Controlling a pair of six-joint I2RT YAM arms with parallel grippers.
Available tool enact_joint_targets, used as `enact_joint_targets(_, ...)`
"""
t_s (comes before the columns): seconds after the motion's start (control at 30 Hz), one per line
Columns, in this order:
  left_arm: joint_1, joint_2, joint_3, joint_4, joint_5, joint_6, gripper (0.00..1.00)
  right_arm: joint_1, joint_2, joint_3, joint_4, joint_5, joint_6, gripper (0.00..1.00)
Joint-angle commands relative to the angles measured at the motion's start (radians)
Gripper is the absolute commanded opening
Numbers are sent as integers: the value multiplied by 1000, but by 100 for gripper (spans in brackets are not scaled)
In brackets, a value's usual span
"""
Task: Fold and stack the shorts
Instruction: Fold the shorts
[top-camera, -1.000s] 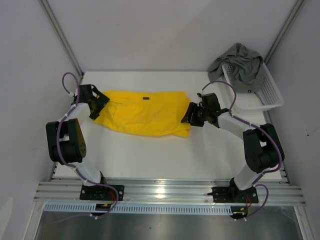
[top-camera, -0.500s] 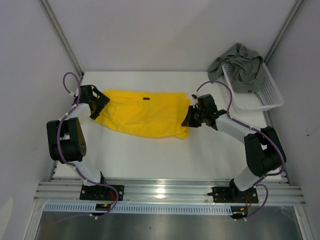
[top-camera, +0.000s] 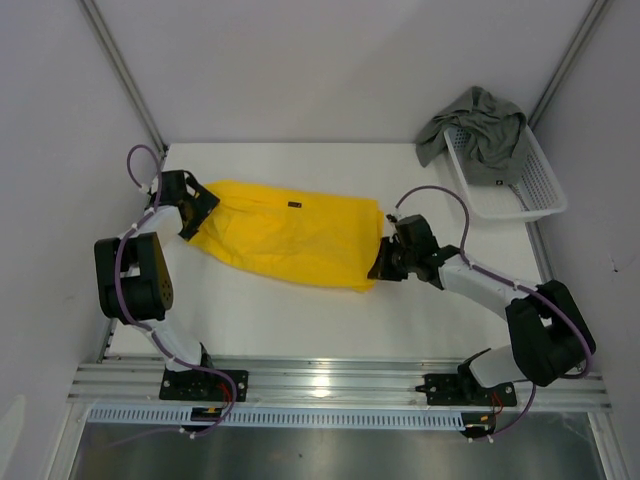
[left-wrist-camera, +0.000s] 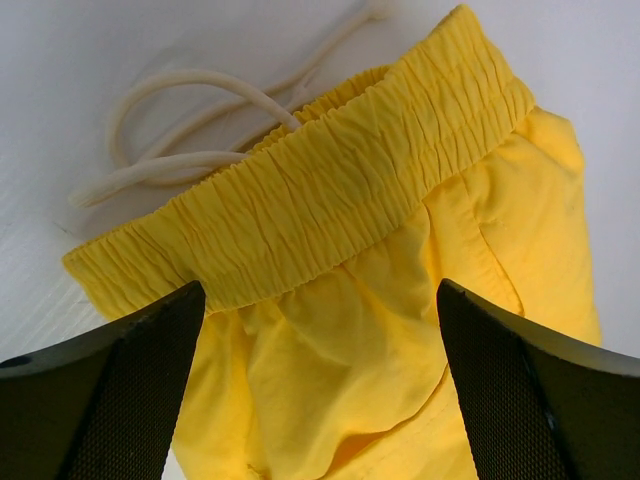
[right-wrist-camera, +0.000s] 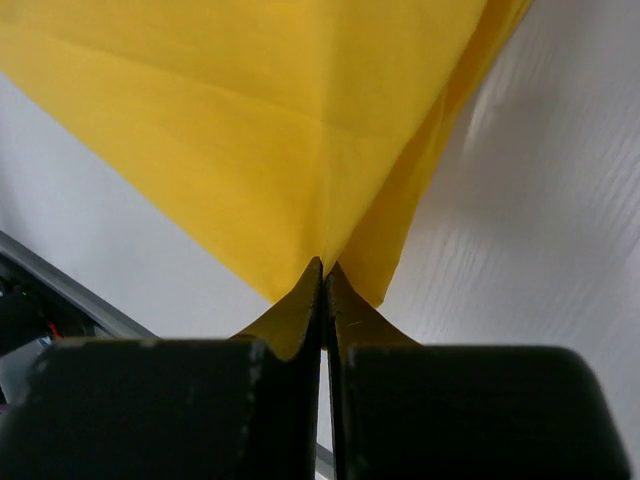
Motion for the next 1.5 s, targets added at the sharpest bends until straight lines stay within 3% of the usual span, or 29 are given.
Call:
enact_joint_targets(0.0,1,13,38,-24,-20,7,99,61,35,-71,60,39,63,0)
enact_joint_targets(0.27,1,32,58,-44,-22,12,99,140,124,-87,67,96,97,2)
enact_joint_targets(0.3,2,33,59,-48,-23,15,99,138,119,-79,58,101,88,15)
enact_joint_targets(0.37,1,36,70,-58,-25,23,99,134,86,-55,18,125,80,29)
enact_joint_targets(0.4,1,39,73,-64,-27,27,99,123,72,-42,3,134,74,45)
enact_joint_targets(0.47,1,44,90,-82,-28,38,99,102,35,-3,-38,139,60,52)
enact_joint_targets(0.5,1,45,98,-90,-27,39,99,79,27,10,-49,141,55,63)
enact_joint_targets(0.6,1,38,105,-102,-17,47,99,36,32,53,-68,127,39,75)
enact_joint_targets(0.73,1,16,95,-102,-16,50,99,-52,92,105,-42,84,25,78)
enact_joint_targets(1.07,-1,-7,64,-84,7,70,99,-150,322,188,110,1,71,73)
enact_joint_targets(1.23,-1,-13,58,-87,19,73,99,-153,392,206,158,-42,97,61)
enact_joint_targets(1.33,-5,-24,58,-96,15,72,99,-153,415,209,172,-69,98,42)
enact_joint_targets(1.37,-8,-28,53,-99,13,75,99,-153,415,214,158,-65,95,29)
enact_joint_targets(1.43,-13,-39,52,-108,7,73,99,-164,417,225,132,-50,72,15)
enact_joint_targets(1.47,-18,-43,41,-113,3,69,99,-173,414,243,86,-22,63,0)
